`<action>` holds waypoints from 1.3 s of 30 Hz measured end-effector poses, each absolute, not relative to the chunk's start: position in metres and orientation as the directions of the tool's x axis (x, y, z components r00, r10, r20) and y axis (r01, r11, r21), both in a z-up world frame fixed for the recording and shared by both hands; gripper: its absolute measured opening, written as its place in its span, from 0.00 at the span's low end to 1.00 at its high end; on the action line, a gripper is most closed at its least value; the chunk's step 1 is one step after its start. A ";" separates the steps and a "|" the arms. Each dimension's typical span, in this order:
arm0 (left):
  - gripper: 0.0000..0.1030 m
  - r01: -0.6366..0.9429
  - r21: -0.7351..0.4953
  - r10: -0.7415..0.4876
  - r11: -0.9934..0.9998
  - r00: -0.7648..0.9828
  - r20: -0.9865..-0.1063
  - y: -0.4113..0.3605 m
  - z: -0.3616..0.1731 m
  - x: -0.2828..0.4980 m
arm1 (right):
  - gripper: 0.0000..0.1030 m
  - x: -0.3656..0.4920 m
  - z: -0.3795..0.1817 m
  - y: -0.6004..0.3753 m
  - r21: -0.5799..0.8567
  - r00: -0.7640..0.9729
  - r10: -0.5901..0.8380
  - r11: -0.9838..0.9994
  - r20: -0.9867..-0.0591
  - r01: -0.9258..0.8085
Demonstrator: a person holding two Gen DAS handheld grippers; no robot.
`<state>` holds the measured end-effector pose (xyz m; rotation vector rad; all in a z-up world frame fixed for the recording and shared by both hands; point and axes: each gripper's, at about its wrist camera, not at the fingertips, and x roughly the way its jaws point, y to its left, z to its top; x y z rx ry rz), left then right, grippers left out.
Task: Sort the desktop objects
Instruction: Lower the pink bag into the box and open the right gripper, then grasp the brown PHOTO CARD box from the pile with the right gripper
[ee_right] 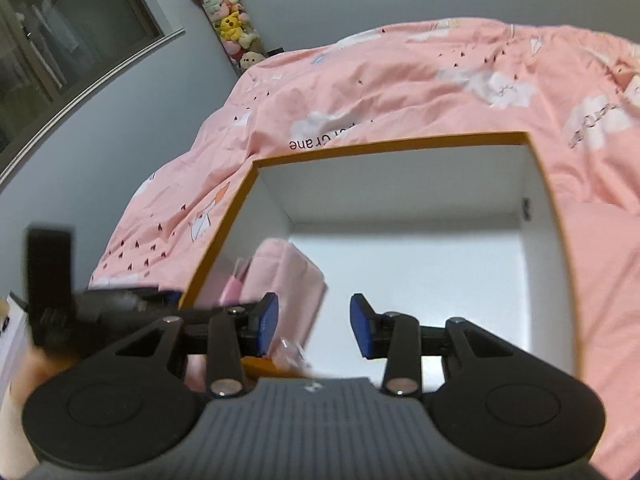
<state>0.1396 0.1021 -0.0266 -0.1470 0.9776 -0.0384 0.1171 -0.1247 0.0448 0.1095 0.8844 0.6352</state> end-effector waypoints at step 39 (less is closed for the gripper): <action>0.69 0.033 -0.102 -0.102 0.994 0.587 -0.803 0.097 -0.012 0.135 | 0.35 0.082 -0.082 -0.077 0.200 0.070 0.407 0.582 -0.911 -0.788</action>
